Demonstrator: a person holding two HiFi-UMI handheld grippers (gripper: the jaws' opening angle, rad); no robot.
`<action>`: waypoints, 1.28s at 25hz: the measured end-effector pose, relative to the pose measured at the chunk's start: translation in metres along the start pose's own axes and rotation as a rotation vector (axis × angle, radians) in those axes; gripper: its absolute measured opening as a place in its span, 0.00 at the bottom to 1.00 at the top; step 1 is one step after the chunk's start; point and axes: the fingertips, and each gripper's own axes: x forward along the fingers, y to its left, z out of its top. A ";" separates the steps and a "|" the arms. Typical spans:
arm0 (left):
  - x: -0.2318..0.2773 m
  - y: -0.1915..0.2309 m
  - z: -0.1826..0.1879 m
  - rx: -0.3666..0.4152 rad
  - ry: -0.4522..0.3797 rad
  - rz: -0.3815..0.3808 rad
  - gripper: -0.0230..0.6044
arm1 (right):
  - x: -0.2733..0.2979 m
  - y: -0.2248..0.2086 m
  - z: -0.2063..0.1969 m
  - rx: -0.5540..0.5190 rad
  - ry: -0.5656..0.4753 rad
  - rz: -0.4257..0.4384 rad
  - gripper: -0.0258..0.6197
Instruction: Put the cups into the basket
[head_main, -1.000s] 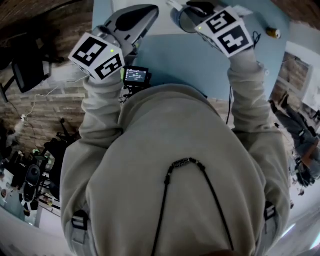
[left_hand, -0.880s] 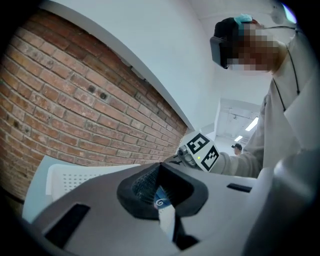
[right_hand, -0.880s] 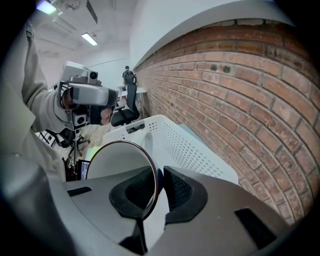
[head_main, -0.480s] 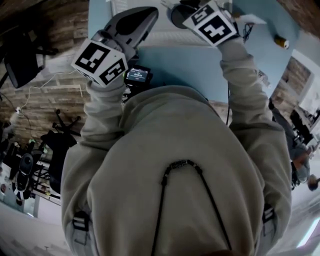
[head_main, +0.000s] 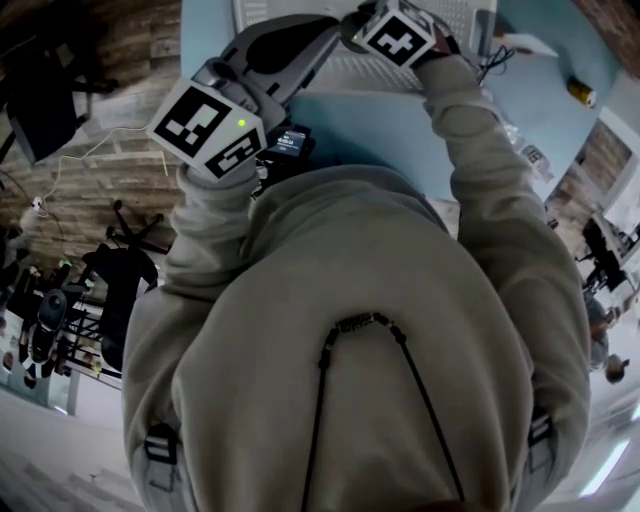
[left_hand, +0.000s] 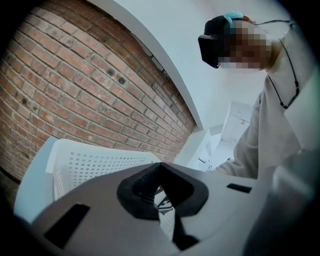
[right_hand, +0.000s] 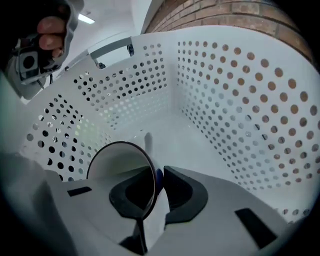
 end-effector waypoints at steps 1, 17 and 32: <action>0.000 -0.001 -0.001 -0.002 0.002 -0.001 0.03 | 0.002 0.000 -0.002 0.003 0.005 0.003 0.12; 0.004 -0.003 -0.003 -0.001 0.011 -0.022 0.03 | 0.014 -0.005 -0.001 0.000 0.011 -0.010 0.12; 0.012 -0.012 -0.004 -0.001 0.007 -0.054 0.03 | 0.024 -0.001 -0.008 -0.036 0.051 0.021 0.34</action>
